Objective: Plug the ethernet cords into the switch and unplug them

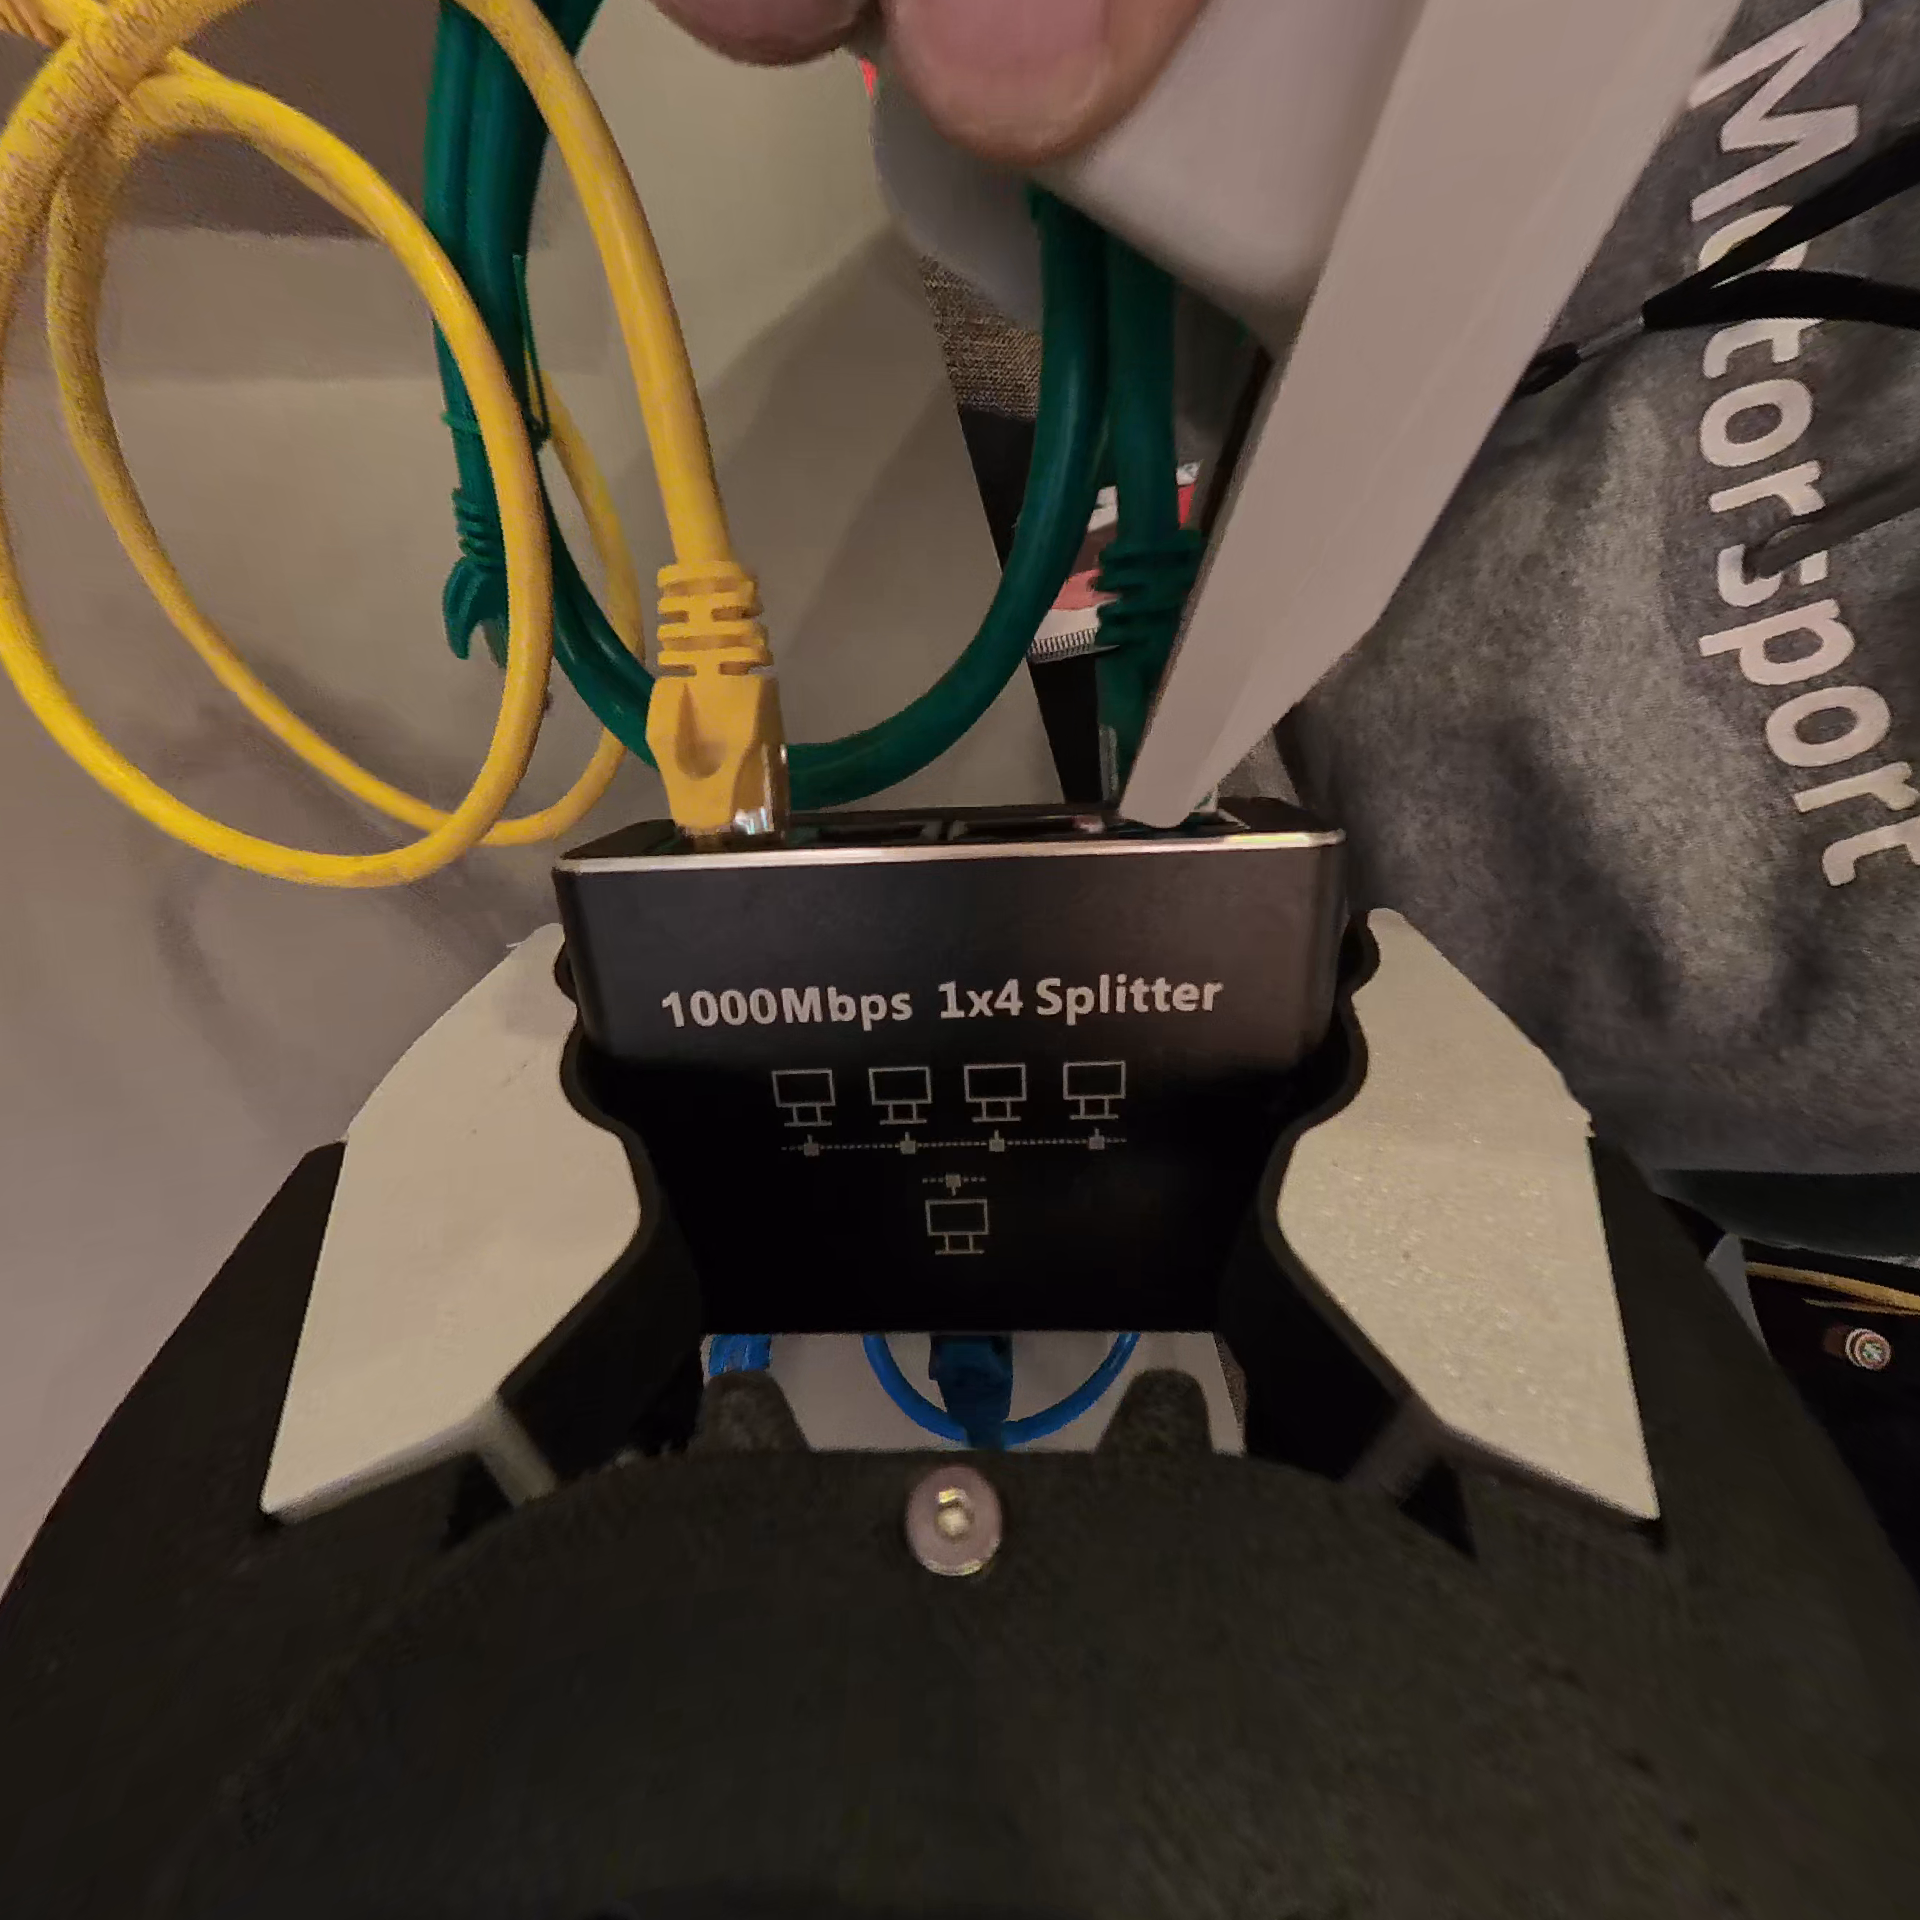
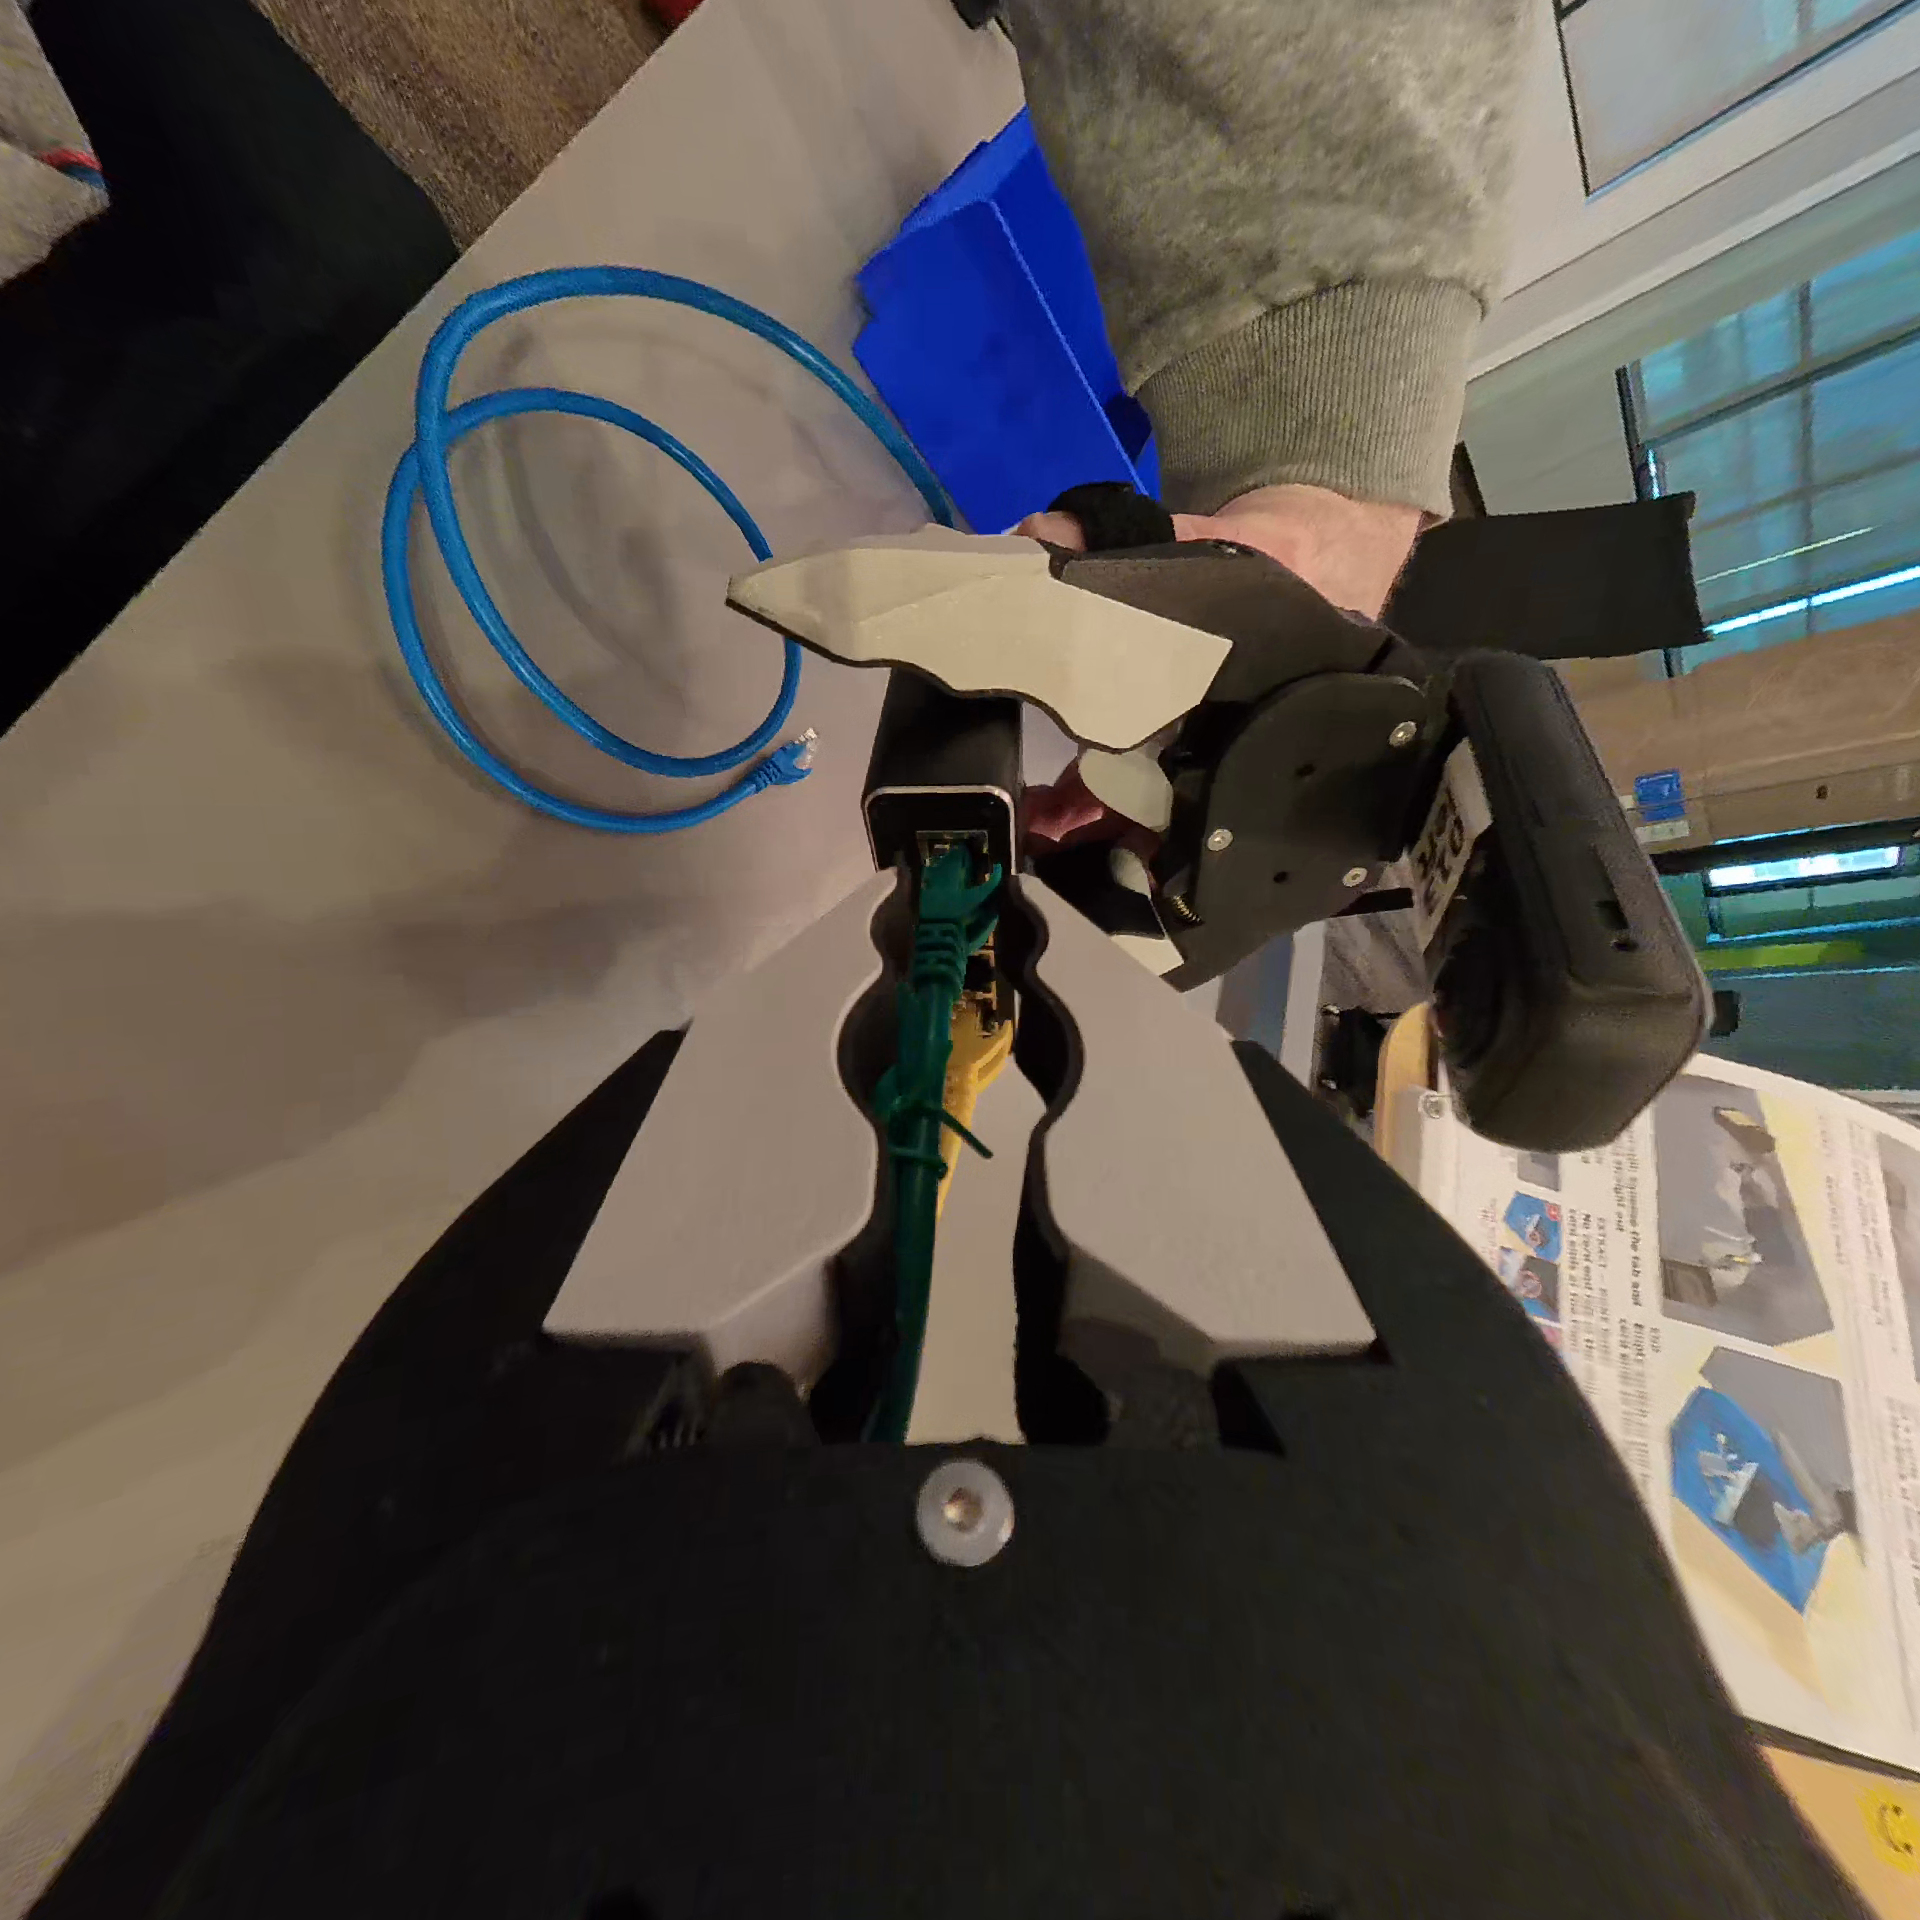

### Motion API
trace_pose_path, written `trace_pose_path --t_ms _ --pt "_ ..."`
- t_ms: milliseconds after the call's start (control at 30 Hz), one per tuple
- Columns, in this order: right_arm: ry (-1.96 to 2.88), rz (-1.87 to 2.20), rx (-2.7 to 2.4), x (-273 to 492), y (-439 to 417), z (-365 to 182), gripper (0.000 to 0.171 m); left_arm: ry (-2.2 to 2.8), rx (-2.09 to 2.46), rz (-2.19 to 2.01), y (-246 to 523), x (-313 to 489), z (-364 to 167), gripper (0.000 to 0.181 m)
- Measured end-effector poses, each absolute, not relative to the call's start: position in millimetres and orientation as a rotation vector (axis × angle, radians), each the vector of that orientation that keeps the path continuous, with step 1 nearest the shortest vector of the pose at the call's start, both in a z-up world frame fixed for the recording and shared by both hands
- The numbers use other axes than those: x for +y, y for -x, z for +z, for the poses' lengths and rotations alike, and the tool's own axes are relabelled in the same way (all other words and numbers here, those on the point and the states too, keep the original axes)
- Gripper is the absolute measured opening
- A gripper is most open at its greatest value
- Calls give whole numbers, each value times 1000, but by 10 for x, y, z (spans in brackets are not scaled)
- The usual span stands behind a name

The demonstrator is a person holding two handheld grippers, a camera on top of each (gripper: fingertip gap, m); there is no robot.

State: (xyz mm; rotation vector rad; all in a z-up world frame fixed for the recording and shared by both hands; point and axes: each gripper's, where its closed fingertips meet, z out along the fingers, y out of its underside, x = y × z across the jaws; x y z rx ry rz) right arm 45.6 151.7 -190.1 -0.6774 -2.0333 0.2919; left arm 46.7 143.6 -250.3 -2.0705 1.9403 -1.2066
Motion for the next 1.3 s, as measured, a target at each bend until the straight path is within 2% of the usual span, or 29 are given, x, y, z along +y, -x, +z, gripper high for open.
trace_pose_path --t_ms 333,867,1167,1233,1300 --pt "586 193 -2007 1507 -508 -1703 11 2018 1966 -1226 -541 1436 -2335 128" --pt "669 152 -2198 1489 -637 -1809 11 1996 2015 -1206 -660 1403 -2447 128" --pt "663 -157 -2048 1629 -659 -1741 14 2011 1934 -1239 -677 1519 -2338 128" --pt "662 -205 -2024 1627 -672 -1721 21 2019 1935 -1223 -674 1536 -2337 128" --pt "635 -249 -2003 1592 -677 -1675 18 2032 1926 -1228 -671 1547 -2339 128"
